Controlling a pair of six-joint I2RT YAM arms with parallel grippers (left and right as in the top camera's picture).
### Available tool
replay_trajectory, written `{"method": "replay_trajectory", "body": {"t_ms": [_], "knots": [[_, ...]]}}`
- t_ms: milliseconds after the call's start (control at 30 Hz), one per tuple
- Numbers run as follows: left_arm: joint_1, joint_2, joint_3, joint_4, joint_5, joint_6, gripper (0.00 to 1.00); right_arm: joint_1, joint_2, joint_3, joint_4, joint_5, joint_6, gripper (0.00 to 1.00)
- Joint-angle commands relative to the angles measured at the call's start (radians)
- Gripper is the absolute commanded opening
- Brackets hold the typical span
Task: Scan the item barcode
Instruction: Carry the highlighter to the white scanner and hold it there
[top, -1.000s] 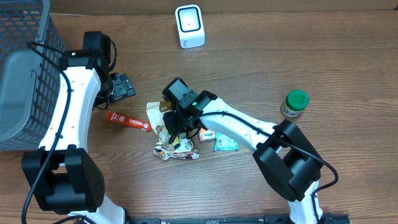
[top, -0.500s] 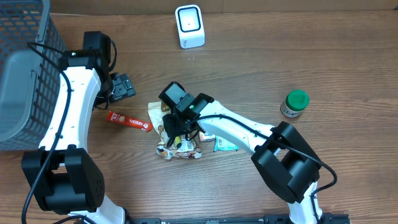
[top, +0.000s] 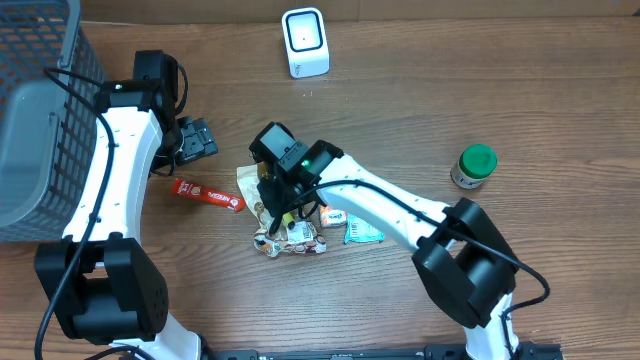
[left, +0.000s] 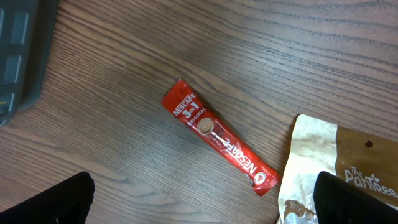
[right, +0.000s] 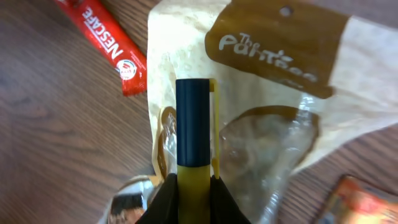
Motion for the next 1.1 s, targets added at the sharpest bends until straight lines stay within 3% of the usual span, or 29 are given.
{"method": "replay_trajectory", "body": {"t_ms": [0, 100, 200, 367, 500, 633, 767, 1067], "knots": [[-0.007, 0.0, 0.015, 0.0, -0.01, -0.006, 1.0, -0.023, -0.103, 0.06, -0.011, 0.01, -0.125, 0.04], [-0.007, 0.0, 0.015, -0.001, -0.01, -0.006, 1.0, -0.045, -0.145, 0.108, -0.041, 0.008, -0.15, 0.04], [-0.007, 0.0, 0.015, -0.001, -0.01, -0.006, 1.0, -0.085, -0.161, 0.23, -0.158, 0.005, -0.274, 0.03], [-0.007, 0.0, 0.015, -0.001, -0.01, -0.006, 1.0, -0.18, -0.161, 0.586, -0.391, 0.006, -0.356, 0.03], [-0.007, 0.0, 0.015, 0.0, -0.01, -0.006, 1.0, -0.251, -0.161, 0.735, -0.447, 0.006, -0.387, 0.03], [-0.007, 0.0, 0.015, 0.0, -0.01, -0.006, 1.0, -0.299, -0.137, 0.729, -0.442, 0.006, -0.587, 0.03], [-0.007, 0.0, 0.015, -0.001, -0.01, -0.006, 1.0, -0.306, -0.079, 0.729, -0.336, 0.008, -0.688, 0.03], [-0.007, 0.0, 0.015, -0.001, -0.01, -0.006, 1.0, -0.306, 0.101, 0.729, -0.142, 0.095, -0.717, 0.04]]}}
